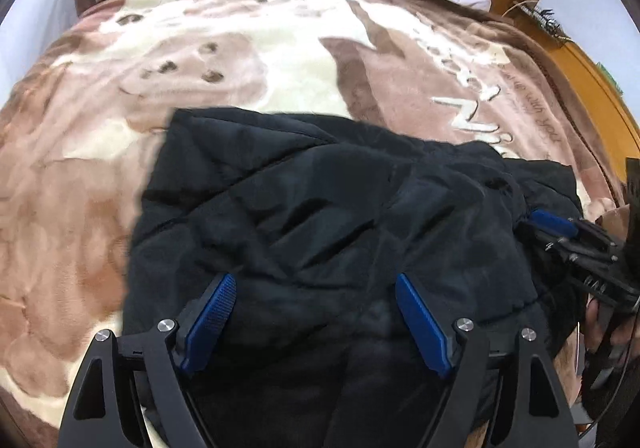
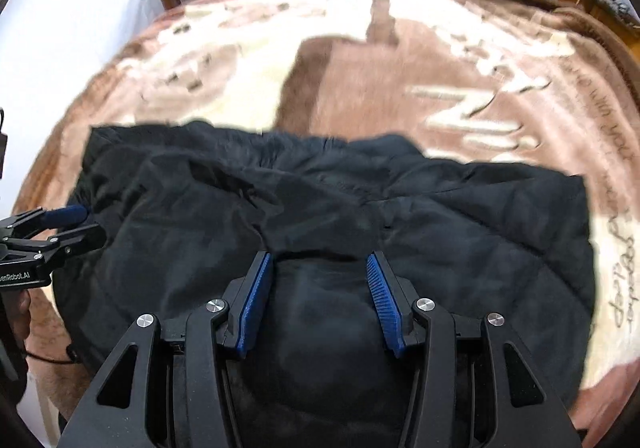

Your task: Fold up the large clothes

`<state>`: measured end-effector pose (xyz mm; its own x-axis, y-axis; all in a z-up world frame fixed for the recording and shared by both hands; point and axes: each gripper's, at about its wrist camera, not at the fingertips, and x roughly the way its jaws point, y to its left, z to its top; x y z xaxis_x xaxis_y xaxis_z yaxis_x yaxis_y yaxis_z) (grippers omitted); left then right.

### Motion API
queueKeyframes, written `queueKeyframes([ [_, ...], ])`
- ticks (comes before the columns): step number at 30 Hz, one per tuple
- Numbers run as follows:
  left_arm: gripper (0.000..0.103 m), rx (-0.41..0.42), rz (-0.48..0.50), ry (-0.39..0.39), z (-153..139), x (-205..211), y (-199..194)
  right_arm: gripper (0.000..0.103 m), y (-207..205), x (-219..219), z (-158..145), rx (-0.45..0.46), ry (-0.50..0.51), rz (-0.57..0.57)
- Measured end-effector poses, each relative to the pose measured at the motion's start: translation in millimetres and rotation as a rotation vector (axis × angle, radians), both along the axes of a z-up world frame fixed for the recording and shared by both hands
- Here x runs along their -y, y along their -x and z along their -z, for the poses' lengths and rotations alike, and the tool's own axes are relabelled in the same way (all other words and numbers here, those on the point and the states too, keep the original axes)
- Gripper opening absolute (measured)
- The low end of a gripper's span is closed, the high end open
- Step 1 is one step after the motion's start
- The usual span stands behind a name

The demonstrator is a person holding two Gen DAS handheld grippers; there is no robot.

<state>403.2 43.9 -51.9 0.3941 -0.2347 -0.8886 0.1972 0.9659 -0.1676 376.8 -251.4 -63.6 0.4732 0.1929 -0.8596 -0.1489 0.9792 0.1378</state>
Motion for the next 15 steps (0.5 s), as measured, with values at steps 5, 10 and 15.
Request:
queueKeyframes([
  [5, 0.082, 0.044, -0.070, 0.026, -26, -46, 22, 0.072, 30, 31, -32, 0.052, -0.049, 0.016],
  [10, 0.085, 0.016, -0.107, 0.033, -25, -94, 37, 0.077, 59, 79, -41, 0.065, -0.054, 0.066],
  [15, 0.087, -0.069, -0.090, 0.060, 3, -117, 39, 0.077, 77, 134, -28, 0.027, 0.007, 0.157],
])
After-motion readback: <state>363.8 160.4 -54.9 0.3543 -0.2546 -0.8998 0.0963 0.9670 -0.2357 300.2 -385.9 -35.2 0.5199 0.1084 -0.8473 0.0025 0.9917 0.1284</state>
